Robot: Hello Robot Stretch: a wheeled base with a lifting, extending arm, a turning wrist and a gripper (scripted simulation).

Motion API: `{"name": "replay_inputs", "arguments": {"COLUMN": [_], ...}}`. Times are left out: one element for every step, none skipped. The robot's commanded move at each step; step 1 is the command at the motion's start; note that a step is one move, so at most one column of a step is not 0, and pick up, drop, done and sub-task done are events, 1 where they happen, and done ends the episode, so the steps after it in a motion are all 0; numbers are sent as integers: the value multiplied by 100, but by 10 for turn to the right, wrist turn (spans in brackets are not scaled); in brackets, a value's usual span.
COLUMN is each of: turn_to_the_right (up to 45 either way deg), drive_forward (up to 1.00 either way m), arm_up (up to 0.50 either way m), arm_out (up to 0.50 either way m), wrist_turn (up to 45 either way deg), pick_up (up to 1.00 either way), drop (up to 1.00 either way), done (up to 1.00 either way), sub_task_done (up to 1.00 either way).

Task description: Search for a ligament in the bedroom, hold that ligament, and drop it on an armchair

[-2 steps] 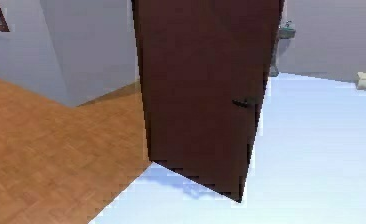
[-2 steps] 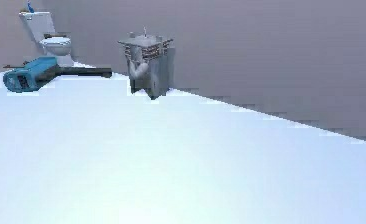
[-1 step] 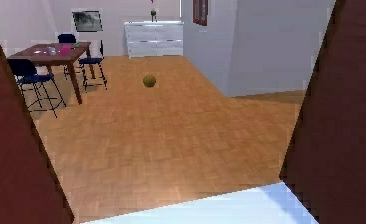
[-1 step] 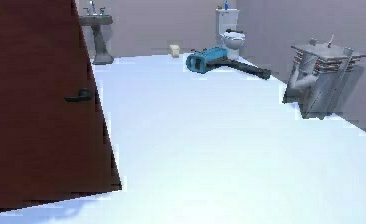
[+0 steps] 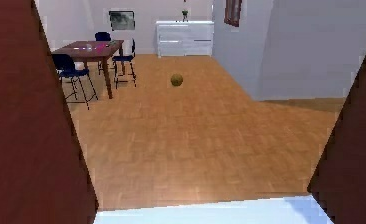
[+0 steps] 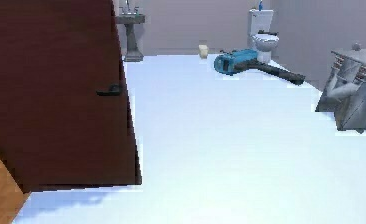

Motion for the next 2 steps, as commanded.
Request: {"name": "replay_inputs", "arguments": {"turn_to_the_right": [-30, 0], "drive_forward": [0, 100], "arm_up": [0, 0], "arm_out": [0, 0], "wrist_turn": [0, 0], "pick_up": [0, 0], "drop": [0, 0], "done": [0, 0], "sub_task_done": [0, 0]}}
